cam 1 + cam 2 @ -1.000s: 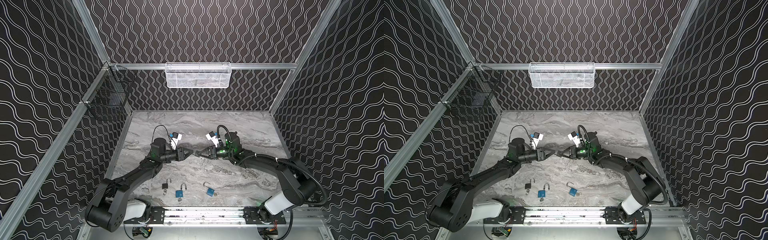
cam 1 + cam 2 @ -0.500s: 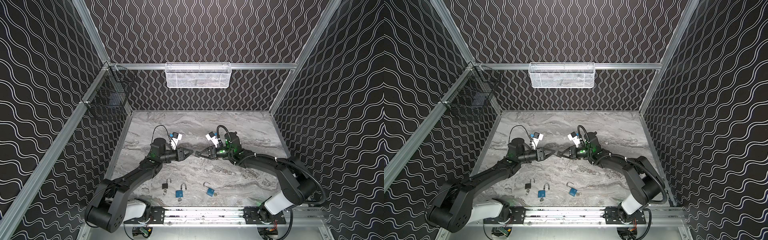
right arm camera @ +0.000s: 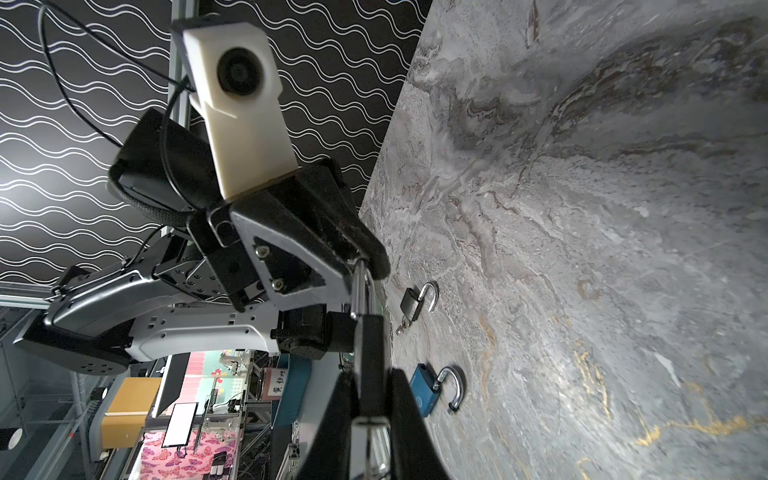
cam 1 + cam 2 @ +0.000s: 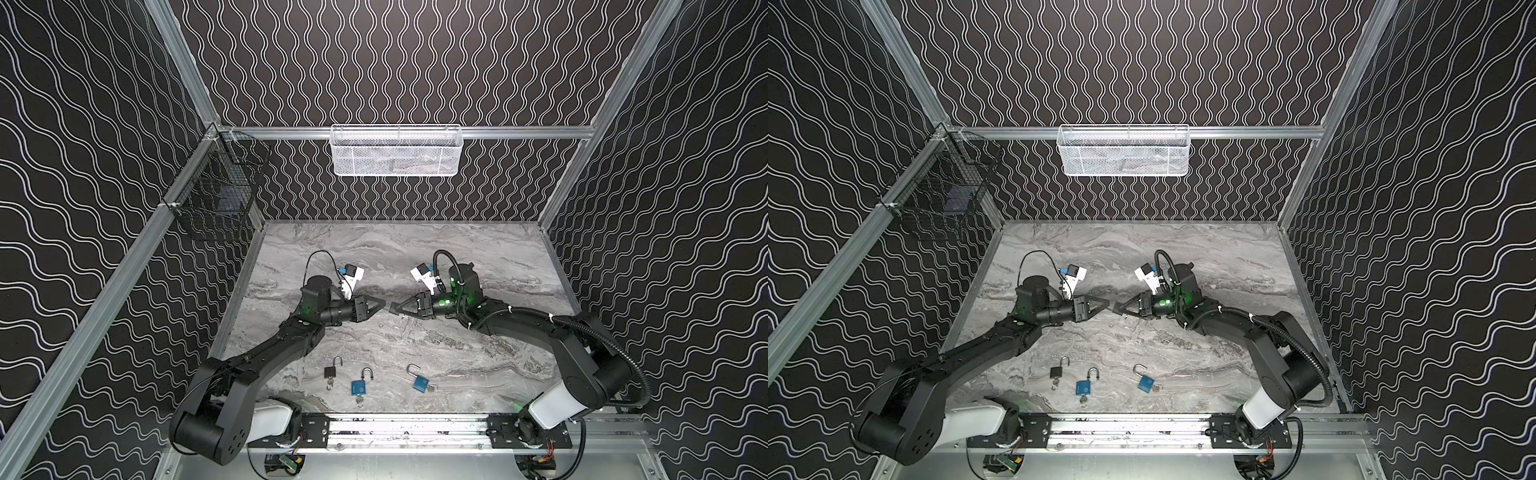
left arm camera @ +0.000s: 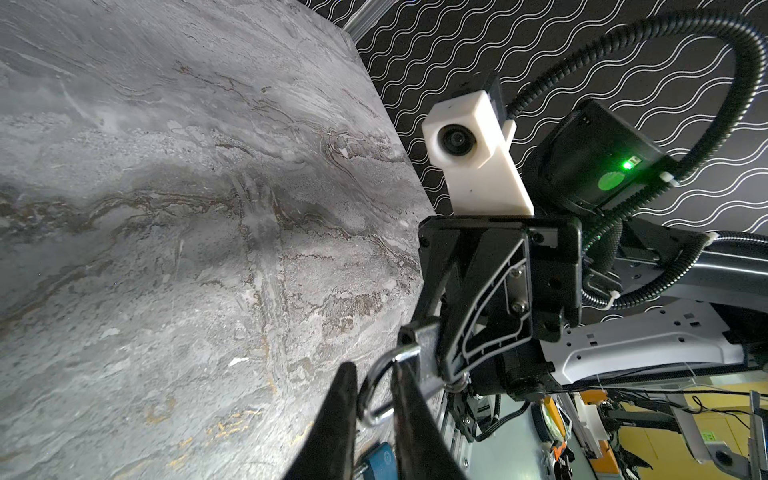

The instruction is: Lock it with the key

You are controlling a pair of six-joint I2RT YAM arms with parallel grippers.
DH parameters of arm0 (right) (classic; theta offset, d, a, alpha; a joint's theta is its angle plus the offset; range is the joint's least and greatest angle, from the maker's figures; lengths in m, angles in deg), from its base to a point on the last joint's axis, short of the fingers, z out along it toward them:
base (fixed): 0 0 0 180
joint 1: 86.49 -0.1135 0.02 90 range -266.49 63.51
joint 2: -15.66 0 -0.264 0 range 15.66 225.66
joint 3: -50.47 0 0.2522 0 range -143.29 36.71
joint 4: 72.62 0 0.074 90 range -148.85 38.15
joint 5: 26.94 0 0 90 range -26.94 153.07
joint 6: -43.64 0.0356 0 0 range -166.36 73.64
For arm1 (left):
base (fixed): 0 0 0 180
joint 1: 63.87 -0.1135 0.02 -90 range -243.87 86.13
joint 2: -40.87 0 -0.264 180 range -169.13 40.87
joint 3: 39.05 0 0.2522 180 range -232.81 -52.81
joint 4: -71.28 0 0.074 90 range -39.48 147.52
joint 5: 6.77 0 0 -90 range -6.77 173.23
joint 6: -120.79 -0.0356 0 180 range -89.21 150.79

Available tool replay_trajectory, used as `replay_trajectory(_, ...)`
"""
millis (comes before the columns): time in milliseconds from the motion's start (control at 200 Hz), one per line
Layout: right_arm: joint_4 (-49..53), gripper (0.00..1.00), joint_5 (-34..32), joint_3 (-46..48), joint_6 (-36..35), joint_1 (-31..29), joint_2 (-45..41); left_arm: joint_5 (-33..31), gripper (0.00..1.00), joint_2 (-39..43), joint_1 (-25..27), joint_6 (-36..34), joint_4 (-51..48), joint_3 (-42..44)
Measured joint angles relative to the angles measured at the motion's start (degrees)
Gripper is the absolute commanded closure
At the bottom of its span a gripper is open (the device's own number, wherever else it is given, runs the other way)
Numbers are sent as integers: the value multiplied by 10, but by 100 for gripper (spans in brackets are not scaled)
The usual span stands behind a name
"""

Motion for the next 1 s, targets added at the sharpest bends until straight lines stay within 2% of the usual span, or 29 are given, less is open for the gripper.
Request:
replay_trajectory(255,0,100,9,-6,0,0,5,0,89,1,0,0,0,0)
replay_trajectory(661,21,100,44,-39,-33,9,34,-15,93,14,4,10,10,7)
replay_trajectory(1001,64,100,71,-59,-53,21,38,-44,98,13,33,22,16,2)
